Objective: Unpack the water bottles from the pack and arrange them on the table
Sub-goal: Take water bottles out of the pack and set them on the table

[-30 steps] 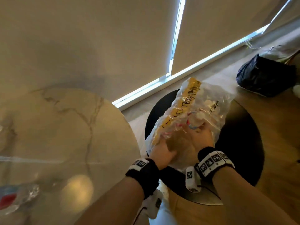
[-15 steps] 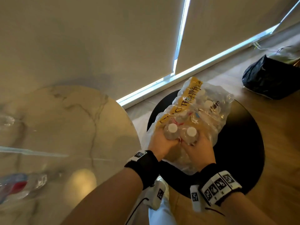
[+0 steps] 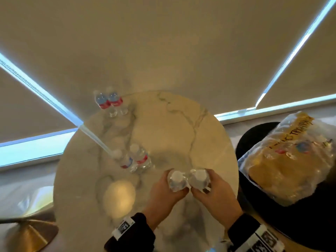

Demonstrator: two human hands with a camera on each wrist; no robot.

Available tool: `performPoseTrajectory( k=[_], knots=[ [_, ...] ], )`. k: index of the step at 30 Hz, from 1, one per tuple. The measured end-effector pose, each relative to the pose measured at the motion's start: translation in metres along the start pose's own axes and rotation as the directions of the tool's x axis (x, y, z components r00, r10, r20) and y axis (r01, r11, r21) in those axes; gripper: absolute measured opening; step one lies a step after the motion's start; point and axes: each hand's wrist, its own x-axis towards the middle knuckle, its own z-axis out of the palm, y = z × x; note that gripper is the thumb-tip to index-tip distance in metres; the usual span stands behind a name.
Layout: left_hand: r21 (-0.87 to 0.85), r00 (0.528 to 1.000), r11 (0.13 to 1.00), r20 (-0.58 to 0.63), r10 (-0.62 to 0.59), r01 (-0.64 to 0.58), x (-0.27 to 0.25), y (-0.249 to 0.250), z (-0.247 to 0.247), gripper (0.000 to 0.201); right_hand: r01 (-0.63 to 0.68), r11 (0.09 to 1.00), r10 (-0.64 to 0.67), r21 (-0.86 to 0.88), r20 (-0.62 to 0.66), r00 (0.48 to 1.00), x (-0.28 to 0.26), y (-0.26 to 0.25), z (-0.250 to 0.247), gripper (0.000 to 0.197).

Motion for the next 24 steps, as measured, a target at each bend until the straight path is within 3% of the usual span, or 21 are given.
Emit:
performPoseTrajectory(
  k=[6, 12, 16, 19, 21, 24],
  knots=[
    [-0.013, 0.977, 0.997, -0.199, -0.081, 0.08, -0.014, -0.065, -0.112, 0.044, -0.014, 0.998, 0.009, 0.063, 0.076, 0.997, 0.015, -0.057, 0.136, 0.046],
    [0.011, 0.992, 0.999, -0.117, -0.043, 0.044, 0.01, -0.079, -0.14, 0.03, -0.062, 0.996, 0.06, 0.062, 0.027, 0.998, 0.035, -0.069, 0.175, 0.055],
    [0.046, 0.981, 0.99, -0.151, -0.121, 0.13, 0.006, -0.094, -0.138, 0.04, -0.048, 0.998, 0.044, 0.027, 0.124, 0.991, 0.04, -0.058, 0.164, 0.072],
    [0.208, 0.971, 0.954, -0.141, -0.191, 0.217, -0.007, -0.097, -0.13, 0.037, -0.072, 0.997, 0.073, -0.015, 0.227, 0.971, 0.034, -0.047, 0.132, 0.083],
    [0.354, 0.968, 0.901, -0.11, -0.225, 0.249, -0.016, -0.104, -0.118, 0.037, -0.083, 0.996, 0.088, -0.028, 0.212, 0.973, 0.026, -0.032, 0.095, 0.065],
    [0.52, 0.993, 0.846, -0.078, -0.092, 0.119, -0.025, -0.101, -0.084, 0.026, -0.164, 0.986, 0.162, 0.03, 0.069, 0.984, 0.017, 0.007, 0.022, 0.033]
  ],
)
